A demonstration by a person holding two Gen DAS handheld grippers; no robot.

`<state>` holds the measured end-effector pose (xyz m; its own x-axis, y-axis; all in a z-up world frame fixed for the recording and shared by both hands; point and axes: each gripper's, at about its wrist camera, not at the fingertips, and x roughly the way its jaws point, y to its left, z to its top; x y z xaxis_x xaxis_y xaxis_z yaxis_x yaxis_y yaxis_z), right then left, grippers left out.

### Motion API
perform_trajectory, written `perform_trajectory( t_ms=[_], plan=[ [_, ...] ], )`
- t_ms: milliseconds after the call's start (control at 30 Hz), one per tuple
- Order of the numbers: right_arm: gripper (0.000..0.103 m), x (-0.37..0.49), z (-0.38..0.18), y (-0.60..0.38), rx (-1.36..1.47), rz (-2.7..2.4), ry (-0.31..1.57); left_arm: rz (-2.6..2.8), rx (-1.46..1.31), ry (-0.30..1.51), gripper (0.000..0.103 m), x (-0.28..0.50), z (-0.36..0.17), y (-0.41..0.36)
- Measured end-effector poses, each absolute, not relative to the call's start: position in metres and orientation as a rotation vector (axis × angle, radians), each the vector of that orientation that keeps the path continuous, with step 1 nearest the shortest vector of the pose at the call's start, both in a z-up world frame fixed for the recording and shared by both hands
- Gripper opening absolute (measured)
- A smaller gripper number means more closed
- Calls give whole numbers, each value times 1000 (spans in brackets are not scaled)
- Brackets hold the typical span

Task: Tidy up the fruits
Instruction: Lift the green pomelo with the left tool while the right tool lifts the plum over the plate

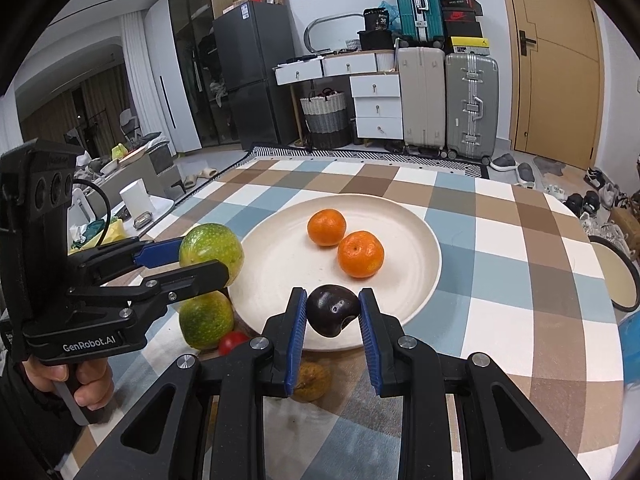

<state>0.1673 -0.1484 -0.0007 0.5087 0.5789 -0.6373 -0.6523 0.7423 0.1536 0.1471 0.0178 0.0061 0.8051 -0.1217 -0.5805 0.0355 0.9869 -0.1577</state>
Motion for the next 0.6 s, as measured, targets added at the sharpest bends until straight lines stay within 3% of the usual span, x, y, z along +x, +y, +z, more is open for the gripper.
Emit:
perform_trajectory(
  t_ms=[600],
  plan=[
    [27, 183, -25, -135, -141, 734, 772, -79, -127, 670, 48, 171, -16, 21]
  ],
)
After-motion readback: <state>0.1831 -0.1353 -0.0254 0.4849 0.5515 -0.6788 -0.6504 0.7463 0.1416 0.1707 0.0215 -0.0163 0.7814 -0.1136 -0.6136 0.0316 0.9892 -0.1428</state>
